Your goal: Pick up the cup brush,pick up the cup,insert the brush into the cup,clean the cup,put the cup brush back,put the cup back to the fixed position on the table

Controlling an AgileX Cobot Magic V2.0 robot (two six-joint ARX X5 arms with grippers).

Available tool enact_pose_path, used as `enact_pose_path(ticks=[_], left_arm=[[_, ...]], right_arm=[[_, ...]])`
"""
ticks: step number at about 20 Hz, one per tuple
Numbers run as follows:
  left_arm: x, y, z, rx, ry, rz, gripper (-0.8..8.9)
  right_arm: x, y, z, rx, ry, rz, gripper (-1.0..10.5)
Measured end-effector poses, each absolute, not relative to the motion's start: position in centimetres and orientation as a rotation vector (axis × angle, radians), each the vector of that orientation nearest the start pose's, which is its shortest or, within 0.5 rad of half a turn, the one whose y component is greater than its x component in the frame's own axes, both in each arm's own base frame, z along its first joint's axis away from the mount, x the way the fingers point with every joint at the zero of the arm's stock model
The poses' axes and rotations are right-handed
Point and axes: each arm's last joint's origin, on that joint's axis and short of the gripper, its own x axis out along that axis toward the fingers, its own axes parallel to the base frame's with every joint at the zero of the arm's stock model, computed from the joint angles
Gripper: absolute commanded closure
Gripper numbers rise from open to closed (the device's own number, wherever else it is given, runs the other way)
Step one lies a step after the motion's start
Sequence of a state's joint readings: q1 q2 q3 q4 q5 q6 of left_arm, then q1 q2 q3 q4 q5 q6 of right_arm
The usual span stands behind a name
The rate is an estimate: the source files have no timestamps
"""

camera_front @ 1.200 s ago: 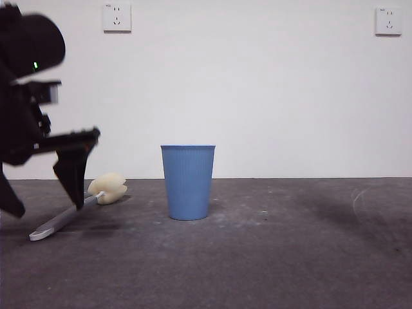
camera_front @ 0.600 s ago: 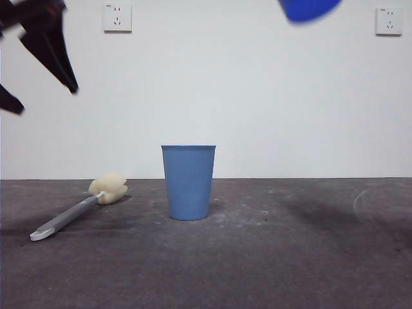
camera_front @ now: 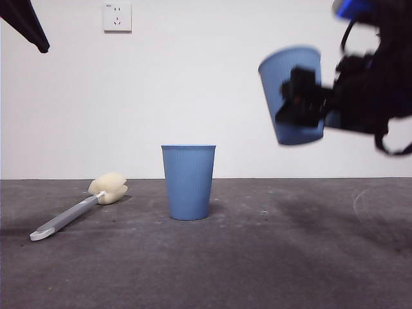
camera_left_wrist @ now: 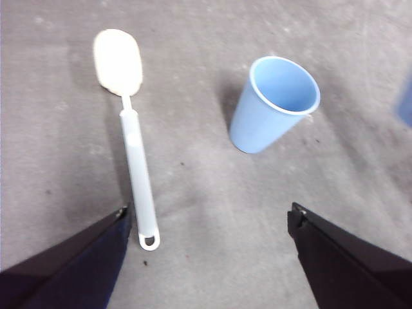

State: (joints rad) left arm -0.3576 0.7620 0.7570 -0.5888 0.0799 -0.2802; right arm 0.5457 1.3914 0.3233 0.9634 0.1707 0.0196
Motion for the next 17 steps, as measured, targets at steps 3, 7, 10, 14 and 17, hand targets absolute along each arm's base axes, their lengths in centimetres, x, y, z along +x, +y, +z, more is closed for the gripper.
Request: enact_pose_path(ticks=[3, 7, 10, 14, 17], left_arm=[[14.4, -5.6, 29.0, -0.178, 0.648, -0.343, 4.05], [14.4, -5.6, 29.0, -0.175, 0.647, -0.345, 4.05], [14.4, -5.6, 29.0, -0.172, 0.647, -0.345, 4.05], [14.3, -5.6, 28.9, -0.157, 0.655, -0.348, 4.05], [14.3, -5.6, 28.9, -0.151, 0.654, -0.350, 4.05]], right_arm=[[22.4, 12.2, 13.8, -0.028, 0.152, 0.397, 9.6], [24.8, 13.4, 12.3, -0.037, 0.177, 0.438, 9.6], [26.2, 14.1, 12.2, -0.044, 0.161, 0.441, 9.6], [27.7, 13.5, 11.7, -0.042, 0.169, 0.420, 9.6], [28.3, 12.9, 10.8, -0.043, 0.199, 0.424, 9.6]])
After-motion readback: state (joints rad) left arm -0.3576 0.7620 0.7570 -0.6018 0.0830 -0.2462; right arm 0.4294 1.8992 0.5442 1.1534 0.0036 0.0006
